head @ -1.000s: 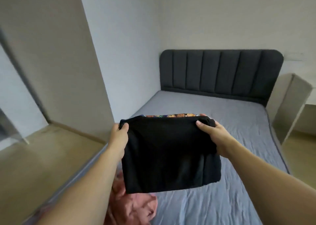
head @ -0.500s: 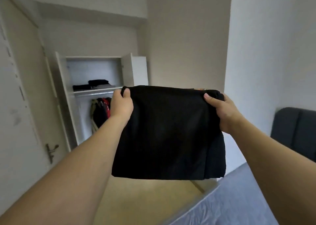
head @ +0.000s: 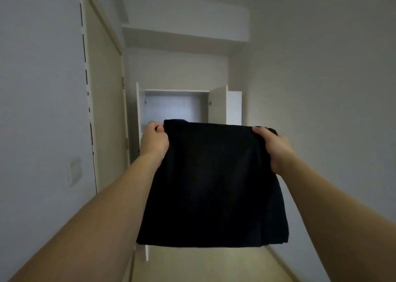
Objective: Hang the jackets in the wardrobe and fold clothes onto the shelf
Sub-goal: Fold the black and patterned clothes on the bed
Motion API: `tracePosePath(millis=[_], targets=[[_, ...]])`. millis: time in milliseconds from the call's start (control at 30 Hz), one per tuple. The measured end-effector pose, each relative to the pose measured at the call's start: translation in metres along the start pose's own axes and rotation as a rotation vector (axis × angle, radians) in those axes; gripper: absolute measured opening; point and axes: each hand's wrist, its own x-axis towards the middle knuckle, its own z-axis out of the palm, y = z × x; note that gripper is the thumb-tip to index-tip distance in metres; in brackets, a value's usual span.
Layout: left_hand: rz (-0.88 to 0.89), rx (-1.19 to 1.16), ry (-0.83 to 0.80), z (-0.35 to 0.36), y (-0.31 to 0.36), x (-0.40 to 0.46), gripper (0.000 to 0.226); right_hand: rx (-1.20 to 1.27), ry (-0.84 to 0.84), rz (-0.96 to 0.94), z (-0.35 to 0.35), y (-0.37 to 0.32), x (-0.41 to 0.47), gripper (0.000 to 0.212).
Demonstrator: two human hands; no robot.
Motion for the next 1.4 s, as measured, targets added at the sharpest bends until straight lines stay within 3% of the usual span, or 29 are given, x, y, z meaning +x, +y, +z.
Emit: tracePosePath(millis=[233,467,700,900,1167,1400], targets=[[-0.006,0.130,0.123,0.027,-0.062,0.166,0.022,0.078,-0.042,0.049,0.115,0.076,0.153,0.031],[-0.036,0.195,0.145,0.094,-0.181,0.319,0.022,0.052,0.001,0.067,0.210,0.176,0.321,0.051],[-0.078,0.201,0.137,0.204,-0.291,0.489,0.018,0.014,0.096,0.046,0.290,0.248,0.518,0.028],[-0.131,0.272,0.075,0.317,-0.369,0.600,0.013,-0.087,0.147,0.083,0.312,0.307,0.683,0.022],[-0.090,0.504,0.039,0.432,-0.481,0.763,0.018,-0.061,0.022,0.195,0.372,0.437,0.913,0.019],[-0.023,0.668,0.179,0.490,-0.491,0.958,0.020,-0.044,-0.134,0.221,0.489,0.435,1.122,0.042]])
